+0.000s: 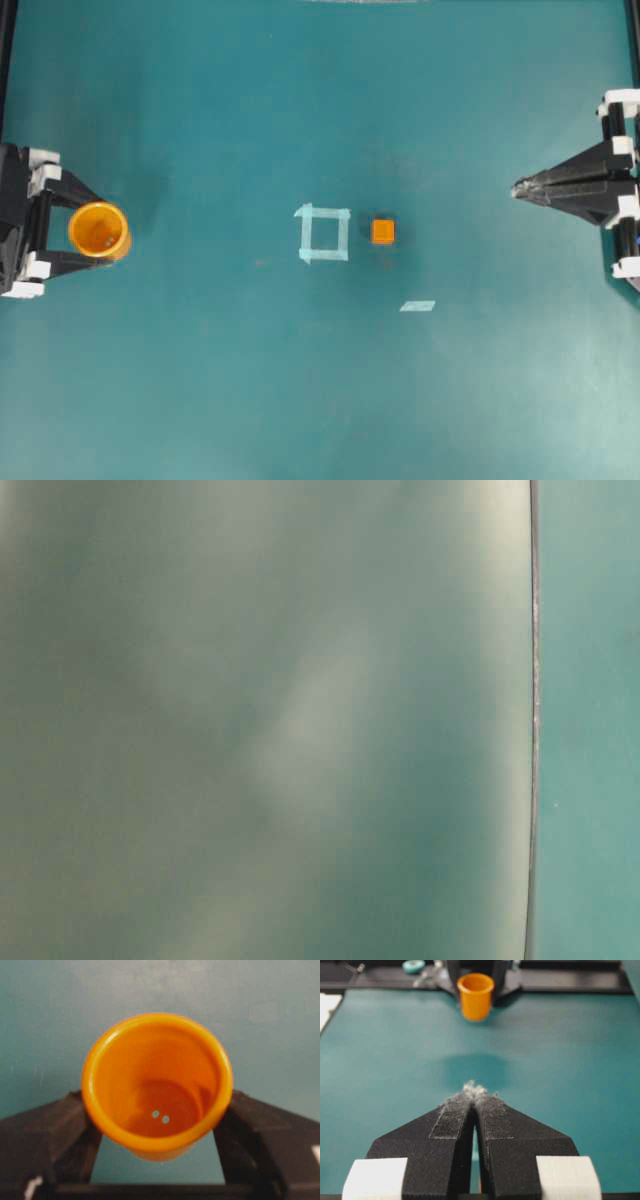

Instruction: Move the cup to the left with left arm.

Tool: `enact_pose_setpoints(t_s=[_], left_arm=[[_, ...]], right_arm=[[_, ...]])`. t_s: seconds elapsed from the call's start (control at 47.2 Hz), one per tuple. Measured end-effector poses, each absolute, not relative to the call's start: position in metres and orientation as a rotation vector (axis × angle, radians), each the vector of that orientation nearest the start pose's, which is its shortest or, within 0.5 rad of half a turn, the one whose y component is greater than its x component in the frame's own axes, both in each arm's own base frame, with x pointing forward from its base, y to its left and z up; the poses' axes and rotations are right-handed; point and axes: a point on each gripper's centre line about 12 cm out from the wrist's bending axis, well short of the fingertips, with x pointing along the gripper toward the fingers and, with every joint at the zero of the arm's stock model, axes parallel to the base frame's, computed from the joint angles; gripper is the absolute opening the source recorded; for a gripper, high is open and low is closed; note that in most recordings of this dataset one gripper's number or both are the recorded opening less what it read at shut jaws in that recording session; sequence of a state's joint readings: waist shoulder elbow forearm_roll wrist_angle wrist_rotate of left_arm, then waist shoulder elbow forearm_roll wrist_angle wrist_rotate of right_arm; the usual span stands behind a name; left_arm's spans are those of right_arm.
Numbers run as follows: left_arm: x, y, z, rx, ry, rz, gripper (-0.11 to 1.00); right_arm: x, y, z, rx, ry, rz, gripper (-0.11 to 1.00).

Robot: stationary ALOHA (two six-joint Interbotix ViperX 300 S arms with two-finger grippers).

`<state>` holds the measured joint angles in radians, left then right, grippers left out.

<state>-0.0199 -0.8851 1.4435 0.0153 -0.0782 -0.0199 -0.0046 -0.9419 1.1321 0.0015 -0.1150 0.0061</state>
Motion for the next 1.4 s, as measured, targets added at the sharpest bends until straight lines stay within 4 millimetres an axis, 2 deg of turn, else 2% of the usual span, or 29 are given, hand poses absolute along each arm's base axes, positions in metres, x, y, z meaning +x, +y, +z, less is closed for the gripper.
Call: enact_pose_setpoints(t_s=[0.805, 1.398], left_arm=[[0.1632, -0.0072, 0.1445, 0.019, 0.478, -0.046, 0.64], [0.1642, -0.006, 0.1439, 0.012, 0.482, -0.037, 0.64]], right_arm=[[0.2048, -0.001, 0.287, 0.011, 0.072, -0.005, 0.0], [0.2069, -0.001, 0.2788, 0.013, 0.126, -0.006, 0.0]])
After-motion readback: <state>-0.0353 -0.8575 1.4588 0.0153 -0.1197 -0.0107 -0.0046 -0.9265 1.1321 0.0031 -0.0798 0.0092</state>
